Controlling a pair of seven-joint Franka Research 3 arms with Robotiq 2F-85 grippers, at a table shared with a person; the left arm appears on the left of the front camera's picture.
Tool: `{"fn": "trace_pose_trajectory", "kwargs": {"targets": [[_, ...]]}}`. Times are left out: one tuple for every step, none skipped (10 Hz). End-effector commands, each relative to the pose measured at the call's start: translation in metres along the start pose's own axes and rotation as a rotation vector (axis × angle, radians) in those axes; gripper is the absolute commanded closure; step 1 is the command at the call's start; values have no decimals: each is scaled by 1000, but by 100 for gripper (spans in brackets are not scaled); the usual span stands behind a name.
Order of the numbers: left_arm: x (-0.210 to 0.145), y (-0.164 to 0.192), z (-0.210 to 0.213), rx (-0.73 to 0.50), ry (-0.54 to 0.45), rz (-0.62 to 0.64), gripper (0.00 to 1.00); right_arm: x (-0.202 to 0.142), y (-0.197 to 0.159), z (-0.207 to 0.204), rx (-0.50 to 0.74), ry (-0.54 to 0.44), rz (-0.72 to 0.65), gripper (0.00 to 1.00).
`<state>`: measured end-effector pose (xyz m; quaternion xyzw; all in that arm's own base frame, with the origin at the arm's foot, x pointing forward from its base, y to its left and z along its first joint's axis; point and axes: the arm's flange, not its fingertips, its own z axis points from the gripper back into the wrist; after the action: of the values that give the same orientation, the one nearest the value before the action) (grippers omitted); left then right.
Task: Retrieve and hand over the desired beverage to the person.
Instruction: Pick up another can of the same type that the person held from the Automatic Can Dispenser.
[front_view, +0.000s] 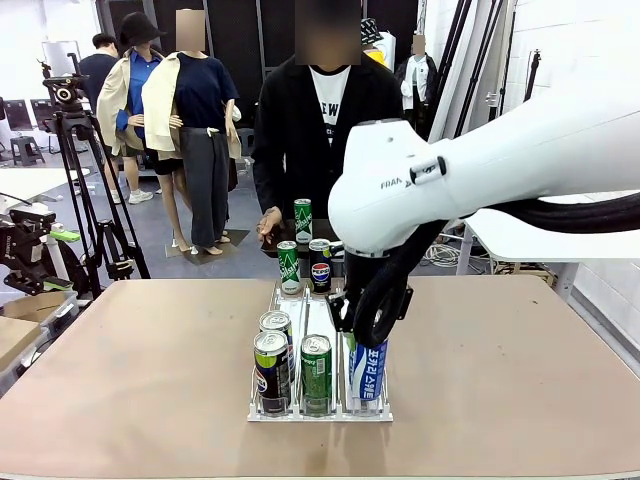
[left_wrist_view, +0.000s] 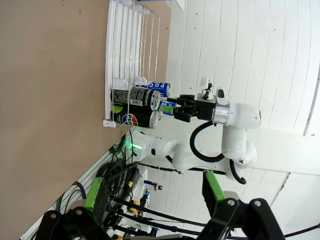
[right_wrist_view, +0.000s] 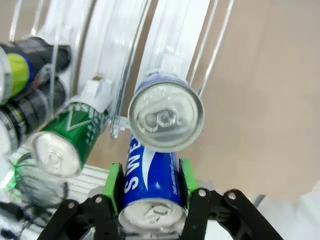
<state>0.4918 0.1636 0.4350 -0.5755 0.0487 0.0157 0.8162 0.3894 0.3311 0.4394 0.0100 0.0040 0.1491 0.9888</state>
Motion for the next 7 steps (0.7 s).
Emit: {"fn": "trace_pose_trajectory", "kwargs": {"targets": [[-2, 0, -1, 6, -13, 0, 0, -19, 5, 27, -30, 15, 13, 100], [-2, 0, -1, 6, -13, 0, 0, -27, 9, 39, -48, 13, 31, 100], [-2, 0, -1, 6, -13, 0, 0, -34, 10, 51, -60, 24, 41, 100], [-2, 0, -1, 6, -13, 0, 0, -40, 12, 61, -82, 40, 39, 100], [-2, 0, -1, 6, -13, 0, 0, -49, 13, 71, -102, 44, 37, 100], [-2, 0, -1, 6, -13, 0, 0, -60, 12, 80, -105, 32, 48, 100], [-2, 0, -1, 6, -13, 0, 0, -71, 13, 91, -112, 8, 54, 100]]}}
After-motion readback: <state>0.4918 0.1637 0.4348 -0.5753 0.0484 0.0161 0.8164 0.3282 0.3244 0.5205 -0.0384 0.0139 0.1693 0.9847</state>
